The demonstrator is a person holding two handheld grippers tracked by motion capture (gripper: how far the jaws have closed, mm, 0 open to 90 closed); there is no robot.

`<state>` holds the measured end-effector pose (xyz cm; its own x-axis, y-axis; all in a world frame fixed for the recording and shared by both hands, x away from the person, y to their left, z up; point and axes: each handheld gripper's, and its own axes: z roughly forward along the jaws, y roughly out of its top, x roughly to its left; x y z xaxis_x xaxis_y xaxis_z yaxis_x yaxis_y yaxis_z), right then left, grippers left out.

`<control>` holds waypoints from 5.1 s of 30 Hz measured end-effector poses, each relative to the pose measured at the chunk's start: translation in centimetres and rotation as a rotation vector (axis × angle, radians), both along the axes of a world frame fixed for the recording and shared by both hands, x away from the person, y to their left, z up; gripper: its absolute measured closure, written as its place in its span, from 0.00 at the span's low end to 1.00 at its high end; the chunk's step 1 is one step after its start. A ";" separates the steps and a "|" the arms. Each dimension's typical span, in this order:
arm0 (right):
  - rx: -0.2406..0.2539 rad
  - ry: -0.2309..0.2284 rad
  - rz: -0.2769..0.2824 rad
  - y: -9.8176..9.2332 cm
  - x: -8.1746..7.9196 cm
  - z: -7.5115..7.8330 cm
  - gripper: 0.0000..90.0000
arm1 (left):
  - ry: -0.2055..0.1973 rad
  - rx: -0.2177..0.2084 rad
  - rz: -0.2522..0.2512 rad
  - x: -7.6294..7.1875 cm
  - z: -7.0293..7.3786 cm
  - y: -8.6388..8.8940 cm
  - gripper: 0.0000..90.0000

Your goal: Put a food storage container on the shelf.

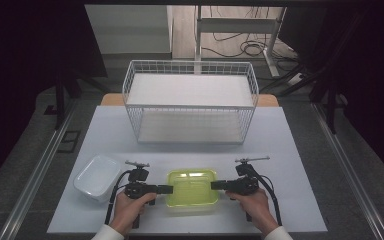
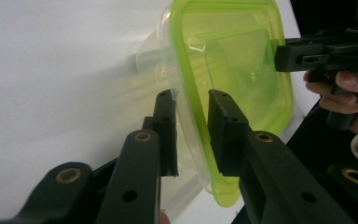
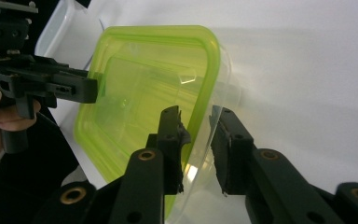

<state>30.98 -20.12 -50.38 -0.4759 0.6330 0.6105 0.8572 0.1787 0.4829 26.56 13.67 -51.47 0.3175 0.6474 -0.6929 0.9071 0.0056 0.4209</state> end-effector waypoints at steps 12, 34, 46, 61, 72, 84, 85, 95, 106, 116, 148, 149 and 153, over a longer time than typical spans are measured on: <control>0.012 -0.089 0.022 -0.2 -0.8 1.6 0.87 | -0.101 0.007 0.014 -0.9 1.6 0.0 0.87; -0.002 -0.309 0.061 -0.6 -1.8 5.6 0.87 | -0.266 0.027 -0.012 -1.2 5.5 -0.2 0.88; -0.002 -0.349 0.052 -0.7 -0.7 7.0 0.87 | -0.299 0.027 -0.010 0.3 7.1 -0.4 0.88; 0.043 -0.417 0.040 -0.8 1.2 10.7 0.87 | -0.357 0.022 -0.009 2.5 11.2 -0.1 0.87; 0.056 -0.464 0.044 -0.6 2.7 13.8 0.87 | -0.394 0.017 0.001 3.7 14.5 0.1 0.87; 0.090 -0.499 0.041 -0.6 4.1 17.2 0.87 | -0.424 0.001 0.006 5.2 17.6 0.4 0.87; 0.094 -0.497 0.040 -0.6 4.3 17.5 0.87 | -0.427 -0.002 0.004 5.5 17.9 0.4 0.87; 0.110 -0.509 0.020 -0.4 7.1 19.7 0.87 | -0.435 0.005 0.002 8.4 20.4 0.6 0.87; 0.120 -0.506 0.012 -0.2 10.0 21.5 0.87 | -0.419 -0.023 -0.012 11.9 21.8 1.2 0.87; 0.137 -0.470 -0.010 0.0 12.5 21.4 0.87 | -0.394 -0.024 -0.035 15.1 22.1 1.7 0.88; 0.100 -0.249 -0.145 2.1 19.8 19.0 0.84 | -0.192 -0.105 0.108 22.4 18.9 2.7 0.88; 0.102 -0.235 -0.158 2.2 20.0 19.0 0.84 | -0.181 -0.107 0.115 22.6 18.7 2.7 0.87; 0.124 -0.179 -0.201 2.3 20.8 18.6 0.83 | -0.156 -0.122 0.133 23.1 18.4 2.8 0.86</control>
